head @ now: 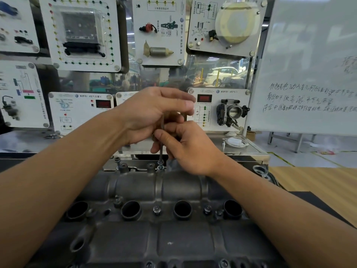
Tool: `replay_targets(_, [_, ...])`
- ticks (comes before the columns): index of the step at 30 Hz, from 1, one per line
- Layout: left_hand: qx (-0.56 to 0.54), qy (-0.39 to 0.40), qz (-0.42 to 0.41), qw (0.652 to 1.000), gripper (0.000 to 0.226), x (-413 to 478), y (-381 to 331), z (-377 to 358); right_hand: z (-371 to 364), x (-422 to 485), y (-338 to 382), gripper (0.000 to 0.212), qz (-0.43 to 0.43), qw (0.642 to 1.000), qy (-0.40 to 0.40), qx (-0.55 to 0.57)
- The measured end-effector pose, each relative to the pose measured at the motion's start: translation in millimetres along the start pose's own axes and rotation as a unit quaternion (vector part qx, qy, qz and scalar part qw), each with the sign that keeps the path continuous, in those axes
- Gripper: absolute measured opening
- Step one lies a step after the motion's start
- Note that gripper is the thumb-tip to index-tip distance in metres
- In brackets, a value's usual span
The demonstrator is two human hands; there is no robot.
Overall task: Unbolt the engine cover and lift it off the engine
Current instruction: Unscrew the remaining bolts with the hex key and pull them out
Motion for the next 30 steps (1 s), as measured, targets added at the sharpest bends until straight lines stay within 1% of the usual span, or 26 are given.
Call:
replay_targets(1, [-0.016,-0.05,0.003,0.999,0.007,2,1,5,0,0,0,0.03,-0.002,1.0,0.003,0.001])
replay_targets(2, [-0.035,-0.086,0.007,0.996,0.01,3,2,11,0,1,0,0.029,-0.005,1.0,0.006,0.006])
replay_targets(3, [-0.056,-0.105,0.016,0.993,0.016,2,5,16,0,1,-1,0.029,-0.007,1.0,0.007,0.012])
replay_targets(4, [-0.081,-0.105,0.025,0.991,0.02,1,6,20,1,2,-1,0.029,-0.009,1.0,0.008,0.014])
replay_targets(5, [-0.11,-0.089,0.034,0.989,0.023,0,7,21,1,2,-1,0.03,-0.011,1.0,0.009,0.014])
replay_targets(6, [-0.145,-0.056,0.037,0.987,0.026,-2,8,21,2,2,-2,0.03,-0.012,1.0,0.009,0.015])
replay_targets(9, [-0.219,0.07,0.026,0.973,0.035,-7,7,8,4,1,-4,0.03,-0.018,0.999,0.004,0.033])
replay_targets(12, [-0.232,0.158,-0.001,0.96,0.045,-15,3,-1,5,1,-3,0.029,-0.019,0.999,0.008,0.044])
replay_targets(16, [-0.235,0.233,-0.016,0.944,0.056,-23,-4,-12,5,-1,1,0.029,-0.018,0.999,0.006,0.05])
replay_targets(18, [-0.21,0.255,-0.015,0.944,0.059,-23,-6,-15,4,0,0,0.029,-0.018,0.999,0.008,0.032])
replay_targets(19, [-0.181,0.245,-0.013,0.952,0.063,-21,-4,-14,4,0,-2,0.029,-0.02,0.999,0.009,0.023])
replay_targets(20, [-0.143,0.219,-0.006,0.965,0.065,-18,-1,-12,3,0,-3,0.029,-0.022,1.0,0.01,0.015])
replay_targets(21, [-0.103,0.176,0.001,0.979,0.061,-13,2,-9,2,1,-3,0.029,-0.023,1.0,0.012,0.008])
replay_targets(23, [-0.046,0.058,0.007,0.997,0.041,-3,5,-1,0,0,-1,0.028,-0.02,1.0,0.022,-0.007])
replay_targets(25, [-0.034,-0.047,0.001,0.998,0.017,3,5,9,0,0,0,0.029,-0.018,0.999,0.024,-0.013])
replay_targets(26, [-0.045,-0.083,0.002,0.996,0.007,4,6,14,0,0,0,0.029,-0.017,1.0,0.022,-0.012])
replay_targets(27, [-0.065,-0.104,0.009,0.992,0.01,5,7,20,1,1,1,0.029,-0.016,1.0,0.021,-0.006])
replay_targets(28, [-0.095,-0.105,0.025,0.99,0.017,4,9,23,1,1,1,0.028,-0.017,1.0,0.019,0.004])
replay_targets(30, [-0.16,-0.065,0.045,0.984,0.025,0,10,22,1,2,0,0.028,-0.021,0.999,0.017,0.021])
Point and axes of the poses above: each hand's wrist, its own x-axis towards the middle knuckle, its own z-axis out of the back of the hand, y = z × x, the point moved 9 cm from there along x, towards the middle knuckle, and after that the axes turned 1 degree about -y, right-handed, at the moved point
